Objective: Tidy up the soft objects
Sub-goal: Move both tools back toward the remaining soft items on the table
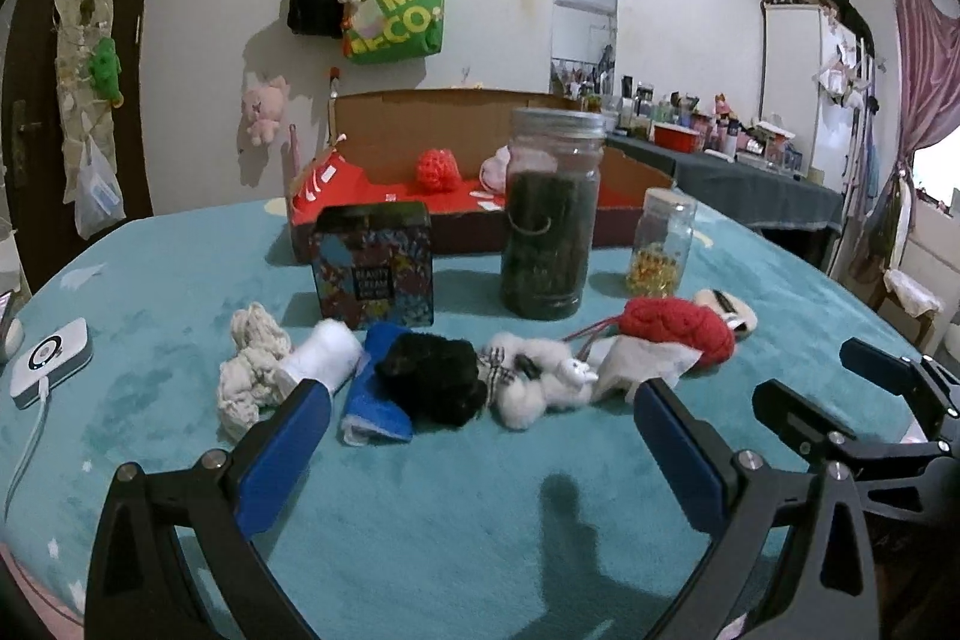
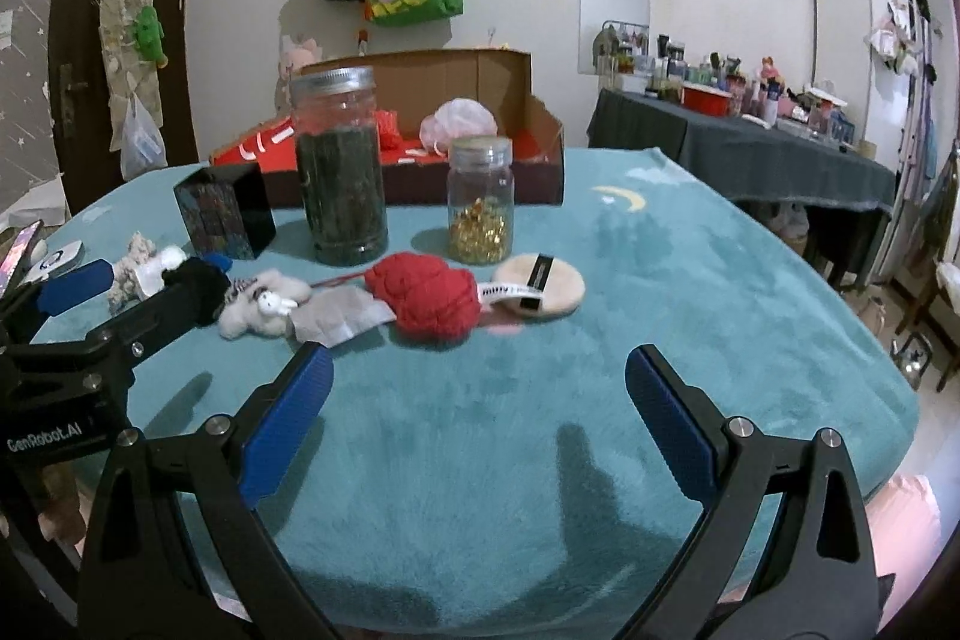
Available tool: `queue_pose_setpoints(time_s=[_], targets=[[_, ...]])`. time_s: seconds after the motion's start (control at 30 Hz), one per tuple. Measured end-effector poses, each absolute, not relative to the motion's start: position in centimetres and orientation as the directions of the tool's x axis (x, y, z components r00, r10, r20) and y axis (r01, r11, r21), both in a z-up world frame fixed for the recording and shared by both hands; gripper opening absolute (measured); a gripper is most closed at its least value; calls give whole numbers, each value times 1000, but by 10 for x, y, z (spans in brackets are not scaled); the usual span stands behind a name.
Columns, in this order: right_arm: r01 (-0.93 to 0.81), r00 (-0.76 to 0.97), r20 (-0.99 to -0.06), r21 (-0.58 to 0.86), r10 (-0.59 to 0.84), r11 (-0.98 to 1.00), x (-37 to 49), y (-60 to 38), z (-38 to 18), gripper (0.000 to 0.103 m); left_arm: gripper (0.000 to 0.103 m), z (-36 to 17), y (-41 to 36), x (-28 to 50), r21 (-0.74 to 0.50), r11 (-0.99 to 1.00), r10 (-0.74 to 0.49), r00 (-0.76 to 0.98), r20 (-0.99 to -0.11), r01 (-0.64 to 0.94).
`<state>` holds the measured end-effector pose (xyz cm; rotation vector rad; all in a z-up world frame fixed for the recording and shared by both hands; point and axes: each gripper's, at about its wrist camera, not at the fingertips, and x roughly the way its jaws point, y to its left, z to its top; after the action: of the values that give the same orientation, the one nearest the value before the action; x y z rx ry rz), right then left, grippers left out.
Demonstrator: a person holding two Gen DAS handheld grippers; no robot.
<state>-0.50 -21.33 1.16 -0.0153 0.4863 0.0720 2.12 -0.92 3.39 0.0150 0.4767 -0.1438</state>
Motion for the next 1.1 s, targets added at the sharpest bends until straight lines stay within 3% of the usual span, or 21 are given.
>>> queue_pose_setpoints(time_s=[1.1], targets=[[-54, 840, -539, 24, 58, 998, 9, -220, -13, 100, 103, 20, 0, 31, -20, 995, -94, 844, -528, 99]])
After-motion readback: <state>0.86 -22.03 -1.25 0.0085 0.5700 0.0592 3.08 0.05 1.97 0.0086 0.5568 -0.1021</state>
